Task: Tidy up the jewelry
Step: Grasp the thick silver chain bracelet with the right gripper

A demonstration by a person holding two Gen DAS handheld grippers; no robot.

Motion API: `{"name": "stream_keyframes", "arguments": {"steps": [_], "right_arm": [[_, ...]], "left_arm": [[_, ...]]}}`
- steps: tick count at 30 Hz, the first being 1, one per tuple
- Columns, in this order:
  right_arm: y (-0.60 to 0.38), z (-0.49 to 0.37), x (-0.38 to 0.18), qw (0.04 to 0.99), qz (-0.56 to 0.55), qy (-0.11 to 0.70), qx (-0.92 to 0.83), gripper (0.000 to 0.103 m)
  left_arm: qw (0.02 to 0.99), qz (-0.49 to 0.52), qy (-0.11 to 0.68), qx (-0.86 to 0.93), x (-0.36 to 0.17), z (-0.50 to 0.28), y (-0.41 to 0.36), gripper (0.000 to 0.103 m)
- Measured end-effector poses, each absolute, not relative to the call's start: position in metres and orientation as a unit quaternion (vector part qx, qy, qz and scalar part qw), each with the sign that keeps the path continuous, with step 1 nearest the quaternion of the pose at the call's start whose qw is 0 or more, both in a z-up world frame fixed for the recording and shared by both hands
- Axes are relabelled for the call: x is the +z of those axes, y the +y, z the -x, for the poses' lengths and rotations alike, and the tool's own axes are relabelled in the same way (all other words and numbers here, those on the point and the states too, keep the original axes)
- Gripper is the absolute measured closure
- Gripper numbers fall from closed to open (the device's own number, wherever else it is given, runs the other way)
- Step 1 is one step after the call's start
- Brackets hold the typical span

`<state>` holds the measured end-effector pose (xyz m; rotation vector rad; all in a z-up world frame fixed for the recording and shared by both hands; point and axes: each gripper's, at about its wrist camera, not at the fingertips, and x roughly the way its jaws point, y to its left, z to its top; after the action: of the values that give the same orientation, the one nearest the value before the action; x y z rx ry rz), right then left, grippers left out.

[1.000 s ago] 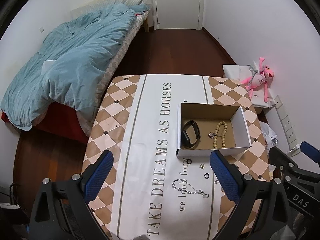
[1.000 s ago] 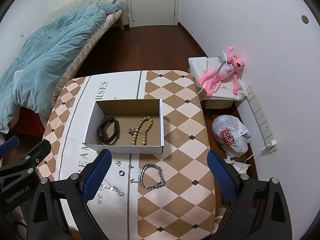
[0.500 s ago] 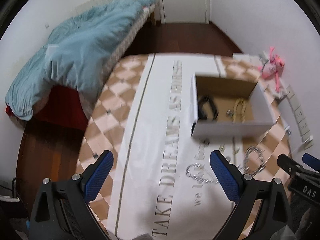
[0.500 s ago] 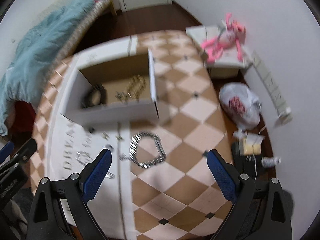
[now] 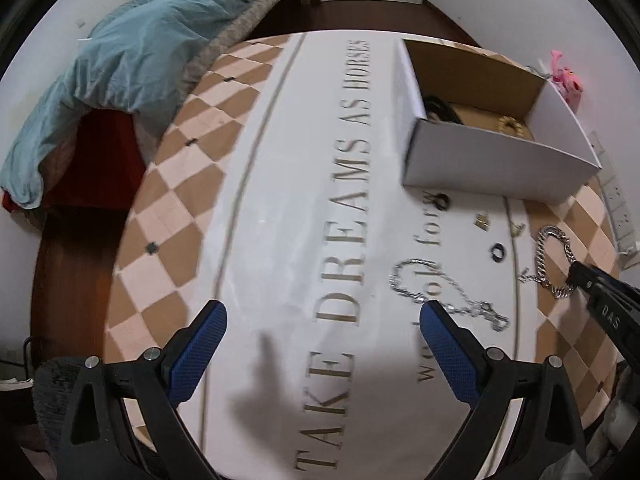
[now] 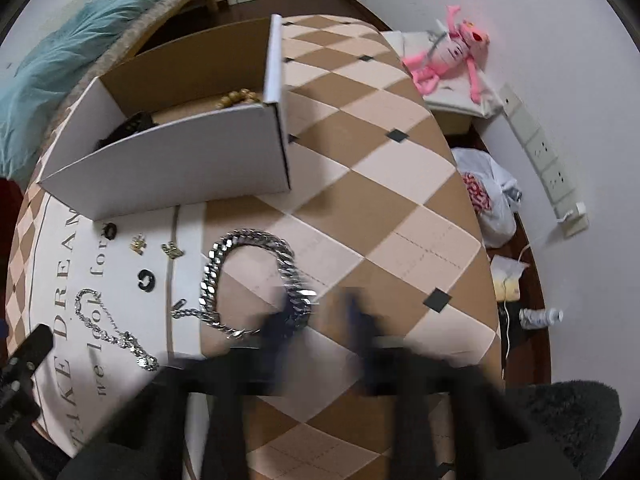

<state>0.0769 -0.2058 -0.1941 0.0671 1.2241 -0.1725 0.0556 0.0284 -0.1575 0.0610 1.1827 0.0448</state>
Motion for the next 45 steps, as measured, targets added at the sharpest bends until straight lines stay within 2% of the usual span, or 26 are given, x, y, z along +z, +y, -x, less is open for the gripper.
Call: {"name": "stream_keyframes", "arguments": {"steps": [17,18,19,20,21,22,23,24,25,32,45], "right_arm": [[-0.248,-0.058,-0.19,0.804,-0.091,0.581,-0.087,0.095],[-0.248,-0.058,-0.19,0.804,-0.092,0.581,-0.087,0.095],[-0.249,-0.057,-0.19,0.804,-0.092,0.581,-0.087,0.095],[-0.249,-0.057,-0.19,0.804,-0.093,0.581,-0.087,0.095],[-0.249,-0.057,-0.19,0.804,-0.093,0.581,-0.087,0.095],[-0.249,-0.056,-0.19,0.804,-0.092,0.581,-0.087,0.095],[-0.249,-0.056,-0.19,0.804,-0.093,0.581,-0.087,0.095],[-0.25,-0.056,-0.19,0.804,-0.094,0.581,-0.087,0.095],[-0.249,-0.056,-0.19,0.803,-0.095,0.581,-0.087,0.095],[-0.24,-0.053,-0.173,0.814,-0.103,0.568,-0.068,0.095],[-0.215,-0.068,-0.097,0.847,-0.126,0.517,0.013,0.095]], "left_arm": [[0.819,-0.047,0.565,-0.085,-0.177,-0.042,-0.057,0.006],[0.82,-0.05,0.563,-0.091,-0.178,-0.041,-0.061,0.018],[0.819,-0.055,0.564,-0.092,-0.18,-0.04,-0.064,0.039],[0.819,-0.063,0.563,-0.094,-0.182,-0.042,-0.067,0.041],[0.821,-0.065,0.559,-0.098,-0.181,-0.041,-0.068,0.05],[0.823,-0.065,0.554,-0.106,-0.18,-0.04,-0.069,0.065],[0.825,-0.068,0.55,-0.109,-0.179,-0.042,-0.07,0.075],[0.825,-0.069,0.55,-0.113,-0.178,-0.043,-0.07,0.093],[0.823,-0.067,0.552,-0.116,-0.178,-0.045,-0.07,0.099],[0.82,-0.031,0.556,-0.13,-0.168,-0.048,-0.053,0.101],[0.85,0.021,0.504,-0.156,-0.08,-0.069,-0.014,0.103]]}}
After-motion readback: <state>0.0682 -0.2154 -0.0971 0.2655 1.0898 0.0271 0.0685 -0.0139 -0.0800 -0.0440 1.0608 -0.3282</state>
